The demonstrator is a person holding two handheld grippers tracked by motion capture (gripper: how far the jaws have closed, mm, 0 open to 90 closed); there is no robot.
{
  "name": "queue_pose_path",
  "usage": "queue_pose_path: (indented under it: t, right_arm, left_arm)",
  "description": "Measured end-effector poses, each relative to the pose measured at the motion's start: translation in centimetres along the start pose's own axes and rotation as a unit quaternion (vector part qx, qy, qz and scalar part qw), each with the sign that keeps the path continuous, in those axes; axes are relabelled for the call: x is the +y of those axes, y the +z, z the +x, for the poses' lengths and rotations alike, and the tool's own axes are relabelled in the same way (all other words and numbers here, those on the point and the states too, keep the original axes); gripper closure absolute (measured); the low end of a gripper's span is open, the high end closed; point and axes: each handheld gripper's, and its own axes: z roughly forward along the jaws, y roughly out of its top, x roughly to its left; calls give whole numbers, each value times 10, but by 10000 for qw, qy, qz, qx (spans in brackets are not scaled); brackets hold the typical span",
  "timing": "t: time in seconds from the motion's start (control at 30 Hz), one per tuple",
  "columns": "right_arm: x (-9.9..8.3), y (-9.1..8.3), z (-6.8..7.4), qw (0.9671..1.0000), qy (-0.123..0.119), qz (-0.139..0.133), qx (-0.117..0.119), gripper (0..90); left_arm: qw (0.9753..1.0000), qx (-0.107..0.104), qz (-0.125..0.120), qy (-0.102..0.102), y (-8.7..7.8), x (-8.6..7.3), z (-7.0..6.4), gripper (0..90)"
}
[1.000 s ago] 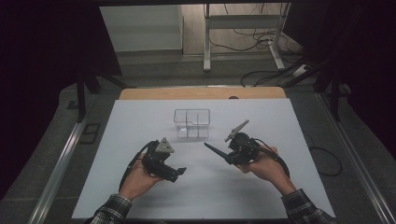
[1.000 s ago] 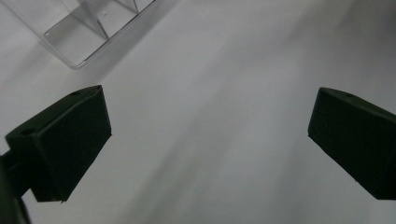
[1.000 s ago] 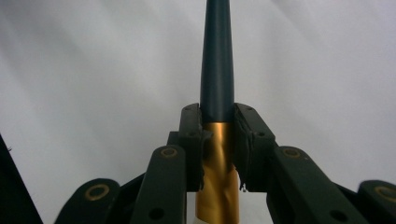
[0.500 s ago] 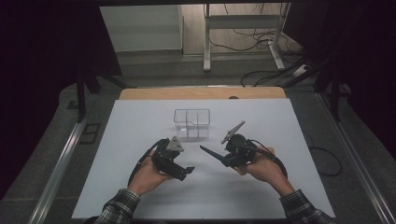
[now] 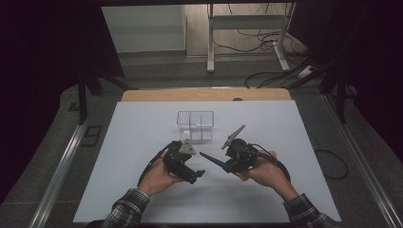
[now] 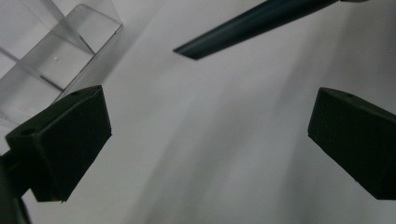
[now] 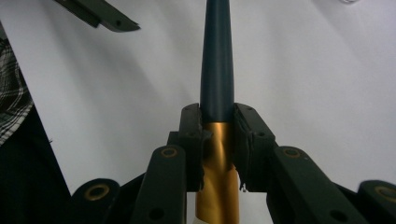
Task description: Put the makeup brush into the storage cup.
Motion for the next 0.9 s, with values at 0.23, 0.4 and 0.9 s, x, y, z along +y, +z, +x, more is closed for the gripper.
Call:
queue_pose_path:
  t: [0.23,0.4,0.9]
  right_arm:
    - [1,3,3,9999,-37,61,84,738]
    - [2,4,4,9998,-96,140,136,738]
    - [3,9,9,9990,-216,267,303,738]
  left_arm:
    - [9997,-3,95,235,7,7,-3,7]
    - [9993,-94,138,332,12,11,-7,15]
    - [9965,-162,241,786,20,17,-17,138]
